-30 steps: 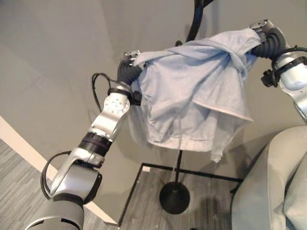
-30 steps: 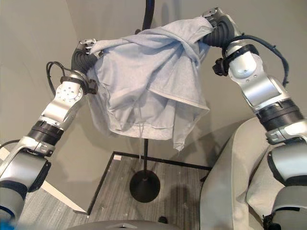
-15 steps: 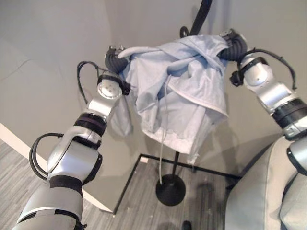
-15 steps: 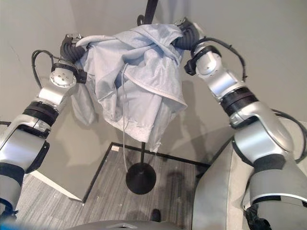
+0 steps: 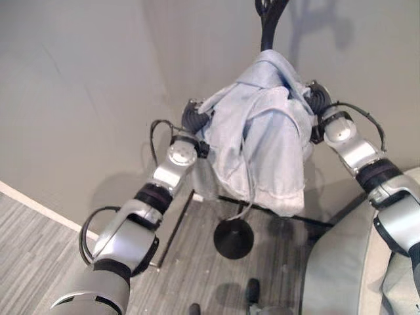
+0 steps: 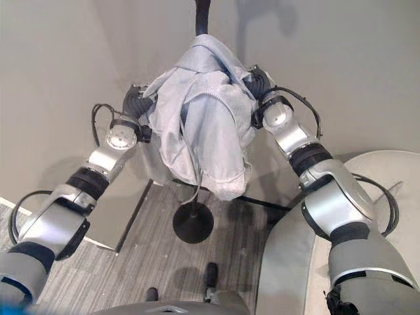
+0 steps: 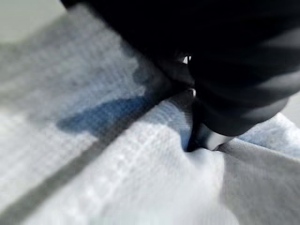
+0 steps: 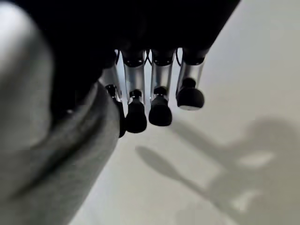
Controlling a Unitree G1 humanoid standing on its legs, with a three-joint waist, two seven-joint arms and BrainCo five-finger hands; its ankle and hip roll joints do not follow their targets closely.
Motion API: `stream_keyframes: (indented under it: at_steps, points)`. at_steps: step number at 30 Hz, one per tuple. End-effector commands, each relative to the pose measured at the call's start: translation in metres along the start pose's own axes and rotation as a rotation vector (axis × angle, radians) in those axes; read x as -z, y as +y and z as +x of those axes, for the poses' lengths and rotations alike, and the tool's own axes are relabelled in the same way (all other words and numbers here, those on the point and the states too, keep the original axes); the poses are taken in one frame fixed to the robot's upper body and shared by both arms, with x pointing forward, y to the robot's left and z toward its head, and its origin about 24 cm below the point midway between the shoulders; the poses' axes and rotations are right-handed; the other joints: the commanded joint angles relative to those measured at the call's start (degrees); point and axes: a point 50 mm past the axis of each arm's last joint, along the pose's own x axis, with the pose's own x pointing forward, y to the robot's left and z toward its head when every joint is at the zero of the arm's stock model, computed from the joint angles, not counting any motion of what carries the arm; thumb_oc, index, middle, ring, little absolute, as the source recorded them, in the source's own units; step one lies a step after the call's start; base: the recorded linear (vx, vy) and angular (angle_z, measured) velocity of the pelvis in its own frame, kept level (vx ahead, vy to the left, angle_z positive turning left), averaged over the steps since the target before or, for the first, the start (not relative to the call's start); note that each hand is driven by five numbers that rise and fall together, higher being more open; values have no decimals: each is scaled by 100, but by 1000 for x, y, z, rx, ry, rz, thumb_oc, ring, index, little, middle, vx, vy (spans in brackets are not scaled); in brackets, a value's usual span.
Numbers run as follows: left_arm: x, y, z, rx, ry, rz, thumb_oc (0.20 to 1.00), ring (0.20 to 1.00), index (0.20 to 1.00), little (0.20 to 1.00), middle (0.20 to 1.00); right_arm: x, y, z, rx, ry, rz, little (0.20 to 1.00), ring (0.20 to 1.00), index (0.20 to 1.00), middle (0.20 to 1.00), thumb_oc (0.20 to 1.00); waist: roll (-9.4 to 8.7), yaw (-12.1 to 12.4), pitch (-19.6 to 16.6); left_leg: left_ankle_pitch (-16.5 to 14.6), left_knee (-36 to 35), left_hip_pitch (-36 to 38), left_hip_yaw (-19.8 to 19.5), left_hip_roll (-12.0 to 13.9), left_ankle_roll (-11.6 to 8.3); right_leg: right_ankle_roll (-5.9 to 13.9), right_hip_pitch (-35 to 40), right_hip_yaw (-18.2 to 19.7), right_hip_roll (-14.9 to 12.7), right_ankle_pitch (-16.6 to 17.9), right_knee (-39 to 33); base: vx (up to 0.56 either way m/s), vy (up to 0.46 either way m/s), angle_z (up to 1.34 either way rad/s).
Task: Hang the clothes on the sofa on the clothes rack.
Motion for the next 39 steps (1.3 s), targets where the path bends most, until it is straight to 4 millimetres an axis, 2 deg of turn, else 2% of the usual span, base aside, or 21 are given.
stream_keyframes:
  at_steps: [1,5,7,9,10,13,14,15,20,25,26,27,30,32,38,39]
  points:
    - [-19,13,3,-57,-108,-117,200,200,200,200,200,6,-16,1,75,21,43,200,200,200,200,200,-167,197,134,-315,30,340,501,-96,242,440,403,241,-279,-852,62,0,0,0]
    - [-2,5,-12,-37,-69,-164,200,200,200,200,200,15,-4,-9,62,22,101,200,200,200,200,200,-155,212,103,-361,30,408,497,-100,251,434,487,223,-300,-883,62,15,6,3]
    - [18,0,-26,-40,-9,-217,200,200,200,200,200,25,11,-18,43,39,157,200,200,200,200,200,-153,230,68,-393,30,478,516,-97,255,431,569,207,-314,-910,62,24,3,6]
    - [22,-2,-30,-43,6,-233,636,636,636,636,636,26,16,-20,38,40,177,200,200,200,200,200,-156,233,57,-406,30,504,518,-94,256,429,591,207,-318,-913,62,0,0,0]
    - [33,-3,-38,-60,40,-270,1000,1000,1000,1000,1000,28,27,-25,29,40,221,200,200,200,200,200,-159,245,35,-425,30,537,528,-90,261,430,621,209,-326,-924,62,0,0,0]
    - [45,-4,-47,-81,91,-344,1000,1000,1000,1000,1000,28,36,-28,19,44,309,200,200,200,200,200,-163,265,-13,-443,30,577,545,-88,265,424,660,203,-332,-923,62,0,0,0]
    - [45,-4,-47,-81,91,-344,1000,1000,1000,1000,1000,28,36,-28,19,44,310,536,536,536,536,536,-163,265,-13,-443,30,578,545,-88,265,424,661,204,-332,-924,62,0,0,0]
    - [51,-2,-52,-108,116,-362,1000,1000,1000,1000,1000,27,40,-30,41,45,362,1000,1000,1000,1000,1000,-154,279,-27,-457,30,602,556,-91,270,423,684,216,-333,-926,62,0,0,0]
    - [67,6,-61,-213,178,-444,1000,1000,1000,1000,1000,29,48,-34,73,59,427,1000,1000,1000,1000,1000,-145,303,-98,-484,30,666,590,-82,271,420,736,240,-324,-933,62,0,0,0]
    - [93,24,-82,-383,269,-491,1000,1000,1000,1000,1000,44,58,-47,134,125,490,1000,1000,1000,1000,1000,-134,310,-197,-509,30,775,668,-65,277,418,812,277,-311,-924,62,2,0,-1]
    - [93,24,-82,-383,269,-491,1000,1000,1000,1000,1000,44,58,-47,134,126,490,1000,1000,1000,1000,1000,-135,313,-200,-510,30,779,671,-65,277,418,814,280,-311,-924,62,-3,3,-7]
    - [104,28,-92,-420,310,-489,1000,1000,1000,1000,1000,51,64,-54,141,152,500,1000,1000,1000,1000,1000,-140,305,-222,-516,30,811,699,-63,283,424,828,296,-311,-912,62,-5,3,-7]
    - [110,30,-100,-439,327,-485,1000,1000,1000,1000,1000,55,66,-59,148,163,502,1000,1000,1000,1000,1000,-145,308,-244,-526,30,838,719,-61,288,423,851,304,-313,-911,62,0,2,-6]
    - [135,42,-131,-517,409,-503,1000,1000,1000,1000,1000,69,65,-79,200,190,505,1000,1000,1000,1000,1000,-152,289,-315,-559,30,918,741,-59,306,423,931,295,-316,-925,62,4,10,-5]
    - [166,52,-169,-643,559,-531,1000,1000,1000,1000,1000,95,58,-111,294,267,500,1000,1000,1000,1000,1000,-137,243,-386,-593,30,1029,782,-69,328,428,1034,289,-321,-938,62,1,11,-5]
    - [166,52,-169,-643,559,-531,1000,1000,1000,1000,1000,95,58,-111,294,267,500,1000,1000,1000,1000,1000,-137,243,-387,-593,30,1030,782,-69,328,428,1034,289,-321,-938,62,0,0,0]
